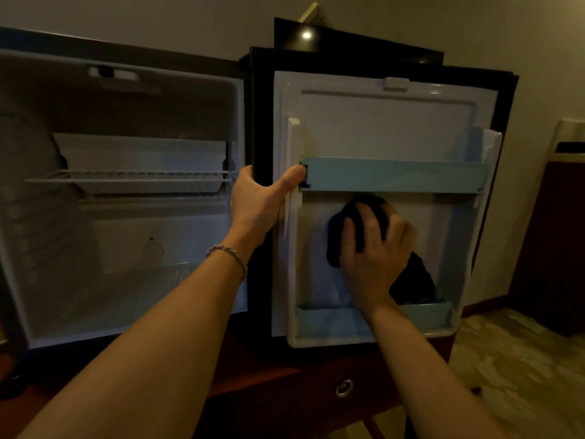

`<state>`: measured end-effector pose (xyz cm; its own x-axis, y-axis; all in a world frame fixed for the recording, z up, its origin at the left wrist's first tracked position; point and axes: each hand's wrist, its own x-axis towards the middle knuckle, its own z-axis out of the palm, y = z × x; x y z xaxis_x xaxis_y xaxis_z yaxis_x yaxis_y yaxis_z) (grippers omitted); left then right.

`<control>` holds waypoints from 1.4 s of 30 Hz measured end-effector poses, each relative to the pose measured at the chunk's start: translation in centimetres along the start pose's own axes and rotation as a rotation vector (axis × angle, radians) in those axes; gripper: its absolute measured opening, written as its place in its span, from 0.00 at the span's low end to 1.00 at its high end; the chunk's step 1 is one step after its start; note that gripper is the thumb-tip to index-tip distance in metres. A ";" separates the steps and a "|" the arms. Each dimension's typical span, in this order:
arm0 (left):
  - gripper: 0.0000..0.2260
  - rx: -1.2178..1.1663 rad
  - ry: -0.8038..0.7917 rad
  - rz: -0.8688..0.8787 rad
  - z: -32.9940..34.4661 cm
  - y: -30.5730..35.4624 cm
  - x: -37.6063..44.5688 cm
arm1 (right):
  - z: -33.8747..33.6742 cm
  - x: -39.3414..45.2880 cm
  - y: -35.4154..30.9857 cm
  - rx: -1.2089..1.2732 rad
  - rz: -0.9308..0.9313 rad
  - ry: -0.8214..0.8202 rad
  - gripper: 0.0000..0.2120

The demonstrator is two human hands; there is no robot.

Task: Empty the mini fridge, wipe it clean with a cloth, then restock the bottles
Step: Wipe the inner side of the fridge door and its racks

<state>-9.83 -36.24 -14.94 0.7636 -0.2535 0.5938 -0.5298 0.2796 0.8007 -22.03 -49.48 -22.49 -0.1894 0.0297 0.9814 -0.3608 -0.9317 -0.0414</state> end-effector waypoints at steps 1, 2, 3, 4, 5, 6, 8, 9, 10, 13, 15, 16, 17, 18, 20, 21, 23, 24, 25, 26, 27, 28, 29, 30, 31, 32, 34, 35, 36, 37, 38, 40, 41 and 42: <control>0.57 -0.009 -0.003 0.000 0.0 0.1 -0.1 | 0.1 0.0 -1.1 0.020 -0.039 -0.006 0.15; 0.56 -0.022 -0.008 0.000 0.0 0.1 -0.2 | 0.2 0.1 -2.2 0.048 -0.057 -0.018 0.17; 0.55 -0.038 -0.016 -0.001 -0.1 0.3 -0.3 | 0.4 0.1 -3.2 0.070 -0.073 -0.038 0.18; 0.54 -0.053 -0.023 -0.004 -0.1 0.3 -0.3 | 0.5 0.1 -4.0 0.077 -0.097 -0.057 0.17; 0.51 -0.068 -0.030 -0.004 -0.1 0.3 -0.3 | 0.6 0.2 -4.5 0.074 -0.124 -0.072 0.16; 0.48 -0.079 -0.036 -0.002 -0.1 0.3 -0.2 | 0.6 0.3 -4.6 0.072 -0.146 -0.080 0.14; 0.41 -0.105 -0.047 0.006 -0.1 0.3 -0.2 | 0.4 0.7 -4.3 0.072 -0.185 -0.083 0.13; 0.37 -0.114 -0.051 0.008 -0.1 0.2 -0.1 | 0.2 0.9 -3.9 0.063 -0.214 -0.081 0.13; 0.35 -0.118 -0.053 0.011 -0.1 0.2 -0.1 | 0.0 1.0 -3.5 0.050 -0.243 -0.079 0.13; 0.31 -0.111 -0.063 0.028 -0.1 0.1 0.0 | -0.3 1.8 -1.2 0.012 -0.278 -0.071 0.12; 0.29 -0.102 -0.060 0.039 -0.1 -0.1 0.1 | -0.7 2.0 1.0 -0.019 -0.307 -0.079 0.13; 0.29 -0.101 -0.058 0.043 -0.1 -0.2 0.1 | -1.0 2.0 2.2 -0.040 -0.315 -0.086 0.14; 0.30 -0.104 -0.056 0.045 -0.1 -0.3 0.2 | -1.2 1.9 3.3 -0.063 -0.309 -0.094 0.15; 0.32 -0.106 -0.057 0.046 -0.1 -0.4 0.2 | -1.5 1.7 4.4 -0.082 -0.289 -0.098 0.15; 0.37 -0.103 -0.059 0.045 -0.1 -0.5 0.4 | -1.9 1.4 6.2 -0.103 -0.216 -0.074 0.14; 0.38 -0.103 -0.058 0.046 -0.1 -0.4 0.4 | -2.1 1.4 7.0 -0.109 -0.163 -0.048 0.14; 0.34 -0.110 -0.066 0.044 -0.1 -0.3 0.5 | -2.2 1.5 8.1 -0.116 -0.047 -0.009 0.13; 0.32 -0.113 -0.072 0.044 -0.1 -0.2 0.5 | -2.3 1.4 8.3 -0.116 0.000 -0.002 0.13; 0.30 -0.117 -0.076 0.045 -0.1 -0.2 0.5 | -2.3 1.3 8.3 -0.114 0.038 0.003 0.12; 0.29 -0.120 -0.076 0.048 -0.1 -0.2 0.4 | -2.4 1.2 8.2 -0.110 0.072 0.009 0.12; 0.28 -0.119 -0.072 0.049 -0.1 -0.2 0.4 | -2.4 1.0 8.0 -0.106 0.106 0.017 0.13; 0.28 -0.118 -0.069 0.049 0.0 -0.2 0.4 | -2.4 0.8 7.7 -0.099 0.146 0.025 0.13; 0.28 -0.120 -0.066 0.047 0.0 -0.2 0.4 | -2.5 0.6 7.3 -0.086 0.194 0.031 0.13; 0.28 -0.122 -0.063 0.045 0.0 -0.2 0.4 | -2.5 0.3 6.8 -0.071 0.242 0.038 0.13; 0.28 -0.125 -0.061 0.044 0.0 -0.2 0.4 | -2.6 0.0 6.2 -0.057 0.282 0.044 0.13; 0.28 -0.123 -0.059 0.043 0.0 -0.1 0.4 | -2.7 -0.3 5.5 -0.048 0.308 0.045 0.13; 0.28 -0.116 -0.063 0.043 -0.1 -0.1 0.4 | -2.6 -1.0 3.8 -0.026 0.314 0.027 0.13; 0.28 -0.114 -0.067 0.040 -0.1 -0.1 0.3 | -2.5 -1.3 2.8 -0.006 0.300 0.009 0.13; 0.29 -0.113 -0.073 0.035 -0.2 0.0 0.3 | -2.3 -1.5 1.7 0.013 0.275 -0.014 0.13; 0.29 -0.114 -0.080 0.030 -0.2 0.0 0.3 | -2.0 -1.6 0.6 0.024 0.233 -0.041 0.13; 0.28 -0.116 -0.084 0.027 -0.3 0.1 0.2 | -1.7 -1.7 -0.5 0.029 0.169 -0.070 0.13; 0.28 -0.115 -0.095 0.018 -0.5 0.4 0.1 | -1.0 -1.7 -2.4 0.025 -0.008 -0.109 0.14; 0.28 -0.114 -0.104 0.009 -0.5 0.5 0.0 | -0.8 -1.4 -3.3 0.020 -0.092 -0.114 0.13; 0.29 -0.113 -0.114 -0.002 -0.6 0.6 -0.1 | -0.6 -1.1 -3.9 0.018 -0.157 -0.112 0.13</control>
<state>-9.95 -35.48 -14.56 0.7145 -0.3558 0.6024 -0.4787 0.3793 0.7918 -20.97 -45.61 -23.52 -0.0289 0.1352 0.9904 -0.3616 -0.9251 0.1158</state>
